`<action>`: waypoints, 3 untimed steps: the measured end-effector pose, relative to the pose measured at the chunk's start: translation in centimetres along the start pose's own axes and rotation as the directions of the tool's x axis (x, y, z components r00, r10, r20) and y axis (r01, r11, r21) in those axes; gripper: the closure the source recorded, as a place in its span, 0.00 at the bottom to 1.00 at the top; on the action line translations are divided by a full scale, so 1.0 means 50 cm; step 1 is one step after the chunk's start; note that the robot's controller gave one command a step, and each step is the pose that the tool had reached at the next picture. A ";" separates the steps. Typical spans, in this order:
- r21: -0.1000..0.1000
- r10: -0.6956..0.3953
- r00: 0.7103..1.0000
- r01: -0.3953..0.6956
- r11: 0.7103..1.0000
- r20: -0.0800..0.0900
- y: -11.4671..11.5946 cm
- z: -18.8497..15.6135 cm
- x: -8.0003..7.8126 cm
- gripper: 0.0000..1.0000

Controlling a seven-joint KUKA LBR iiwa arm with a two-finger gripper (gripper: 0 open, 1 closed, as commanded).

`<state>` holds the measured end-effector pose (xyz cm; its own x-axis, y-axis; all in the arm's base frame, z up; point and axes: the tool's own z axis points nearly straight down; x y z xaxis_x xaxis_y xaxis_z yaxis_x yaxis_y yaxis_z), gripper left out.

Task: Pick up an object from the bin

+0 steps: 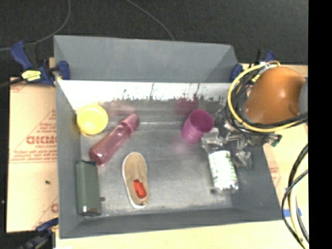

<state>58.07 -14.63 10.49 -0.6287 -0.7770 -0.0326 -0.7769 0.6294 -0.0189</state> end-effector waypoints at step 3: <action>0.009 -0.363 0.932 0.363 0.932 0.019 0.036 0.060 -0.002 1.00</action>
Offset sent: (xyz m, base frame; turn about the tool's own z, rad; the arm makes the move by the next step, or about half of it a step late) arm -0.0175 0.0028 -0.0349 -0.3713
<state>56.86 -13.36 7.45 -0.3028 -0.9521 -0.0427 -0.9518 0.3044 -0.0381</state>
